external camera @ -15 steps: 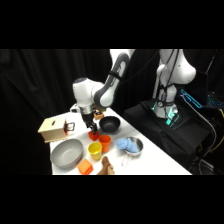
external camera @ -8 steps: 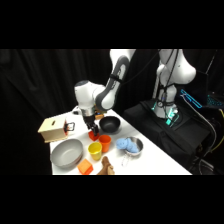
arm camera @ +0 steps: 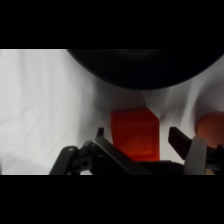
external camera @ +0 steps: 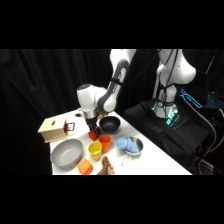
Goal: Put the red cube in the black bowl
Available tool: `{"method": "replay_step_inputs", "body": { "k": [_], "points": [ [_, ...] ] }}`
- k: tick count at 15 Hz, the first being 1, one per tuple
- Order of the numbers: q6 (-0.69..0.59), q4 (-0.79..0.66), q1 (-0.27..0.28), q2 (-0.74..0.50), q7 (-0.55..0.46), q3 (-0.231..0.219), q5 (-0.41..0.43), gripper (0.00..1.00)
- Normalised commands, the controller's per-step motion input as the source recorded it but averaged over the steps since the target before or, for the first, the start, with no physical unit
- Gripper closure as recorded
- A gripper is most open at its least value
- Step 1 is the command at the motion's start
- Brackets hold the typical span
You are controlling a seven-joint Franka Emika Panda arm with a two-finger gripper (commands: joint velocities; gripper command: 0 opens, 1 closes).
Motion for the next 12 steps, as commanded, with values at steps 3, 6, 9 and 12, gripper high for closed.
{"method": "replay_step_inputs", "body": {
  "k": [3,6,9,12],
  "points": [
    [0.21,-0.02,-0.125,0.06,-0.11,0.097,-0.014,0.0],
    [0.21,-0.01,-0.132,0.06,-0.11,0.103,-0.01,0.0],
    [0.2,0.02,-0.123,0.05,-0.1,0.108,-0.014,0.0],
    [0.16,0.06,-0.109,0.05,-0.08,0.109,-0.016,0.0]
  ]
}}
